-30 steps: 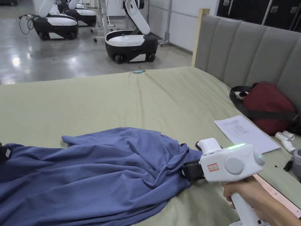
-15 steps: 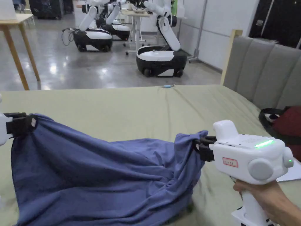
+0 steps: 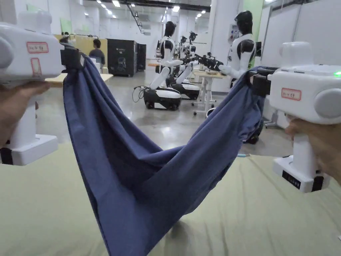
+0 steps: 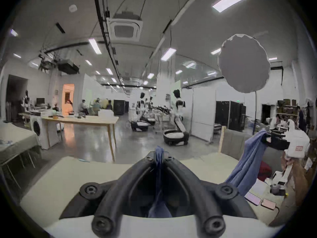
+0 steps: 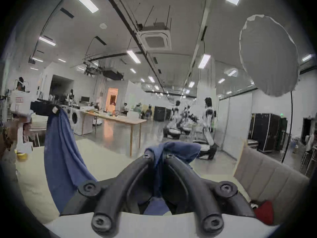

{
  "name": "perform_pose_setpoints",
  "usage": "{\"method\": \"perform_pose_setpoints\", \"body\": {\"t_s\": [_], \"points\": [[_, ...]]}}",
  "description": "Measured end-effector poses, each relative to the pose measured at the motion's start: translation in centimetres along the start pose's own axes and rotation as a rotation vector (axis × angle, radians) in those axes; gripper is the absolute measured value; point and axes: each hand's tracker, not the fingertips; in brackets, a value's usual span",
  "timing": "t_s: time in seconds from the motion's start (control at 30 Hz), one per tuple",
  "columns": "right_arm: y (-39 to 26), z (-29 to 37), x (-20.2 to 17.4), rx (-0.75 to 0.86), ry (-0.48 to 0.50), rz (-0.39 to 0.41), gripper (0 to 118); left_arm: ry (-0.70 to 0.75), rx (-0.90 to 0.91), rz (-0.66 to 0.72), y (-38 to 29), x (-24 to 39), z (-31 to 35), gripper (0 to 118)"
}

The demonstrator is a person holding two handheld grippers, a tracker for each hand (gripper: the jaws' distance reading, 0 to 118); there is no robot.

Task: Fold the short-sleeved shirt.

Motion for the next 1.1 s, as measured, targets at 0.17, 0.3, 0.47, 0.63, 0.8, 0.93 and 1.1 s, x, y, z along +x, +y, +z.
{"method": "perform_pose_setpoints", "body": {"t_s": [0.17, 0.3, 0.47, 0.63, 0.8, 0.93, 1.1], "points": [[4.4, -3.9, 1.0, 0.012, -0.035, -0.071, 9, 0.07, 0.031, -0.005, 2.8, -1.7, -1.3, 2], [4.9, -7.5, 2.0, 0.018, -0.043, -0.131, 9, 0.098, 0.008, -0.017, 2.5, -2.5, -4.3, 2], [4.3, -10.7, 3.2, 0.047, -0.046, -0.187, 9, 0.085, 0.011, -0.014, 0.9, -3.5, -8.6, 2], [2.4, -12.1, 3.8, 0.038, -0.049, -0.206, 9, 0.064, 0.012, -0.013, -1.2, -3.5, -11.1, 2], [-1.4, -13.1, 3.5, -0.026, -0.029, -0.159, 9, 0.023, -0.037, 0.012, -5.9, -3.3, -12.8, 2], [-5.9, -14.0, 3.3, -0.084, -0.019, -0.161, 9, 0.004, -0.108, 0.023, -11.2, -3.2, -13.9, 2], [-10.4, -13.7, 3.5, -0.155, 0.01, -0.166, 9, -0.006, -0.163, 0.071, -16.3, -3.6, -14.0, 2]]}}
